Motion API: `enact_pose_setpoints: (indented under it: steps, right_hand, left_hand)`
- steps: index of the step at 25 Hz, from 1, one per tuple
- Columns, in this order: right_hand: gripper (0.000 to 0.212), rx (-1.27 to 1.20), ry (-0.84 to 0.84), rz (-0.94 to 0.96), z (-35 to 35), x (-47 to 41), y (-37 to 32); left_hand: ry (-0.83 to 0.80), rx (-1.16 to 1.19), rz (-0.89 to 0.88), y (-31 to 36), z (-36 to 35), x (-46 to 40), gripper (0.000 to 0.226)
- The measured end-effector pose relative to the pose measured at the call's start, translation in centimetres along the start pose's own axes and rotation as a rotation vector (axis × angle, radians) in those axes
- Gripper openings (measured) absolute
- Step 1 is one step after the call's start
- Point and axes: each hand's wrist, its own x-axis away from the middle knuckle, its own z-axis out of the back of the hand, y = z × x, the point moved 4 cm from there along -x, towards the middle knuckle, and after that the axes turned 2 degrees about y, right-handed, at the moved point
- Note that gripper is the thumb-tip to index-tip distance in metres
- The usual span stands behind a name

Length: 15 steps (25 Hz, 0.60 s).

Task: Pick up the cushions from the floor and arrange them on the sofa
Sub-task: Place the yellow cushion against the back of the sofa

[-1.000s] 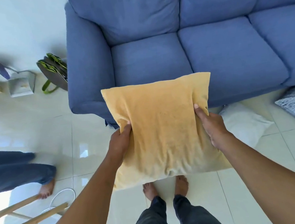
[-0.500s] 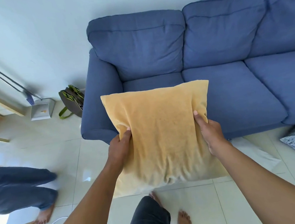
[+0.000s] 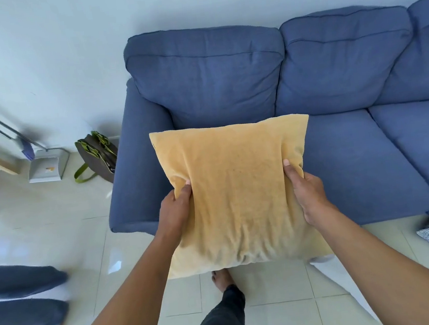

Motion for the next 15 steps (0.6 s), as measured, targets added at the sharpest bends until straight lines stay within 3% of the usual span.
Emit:
enact_pose_setpoints:
  steps: [4,8,11,15]
  right_hand:
    - [0.05,0.035,0.007,-0.053,-3.7,-4.6,-2.5]
    - [0.044,0.021,0.021,-0.067,-6.2,-8.2,-4.2]
    - [0.062,0.03,0.04,-0.08,-7.0,-10.2,-4.9]
    - [0.071,0.018,0.053,-0.096,-7.3,-12.8,-5.8]
  left_hand:
    - [-0.001,0.004,0.059,2.6,0.2,-5.7,0.058]
    - [-0.012,-0.005,0.049,5.2,0.1,-10.3,0.046]
    - [-0.015,-0.022,0.061,6.6,-0.5,-12.9,0.042]
    - [-0.04,-0.021,0.11,8.1,-1.7,-15.8,0.061]
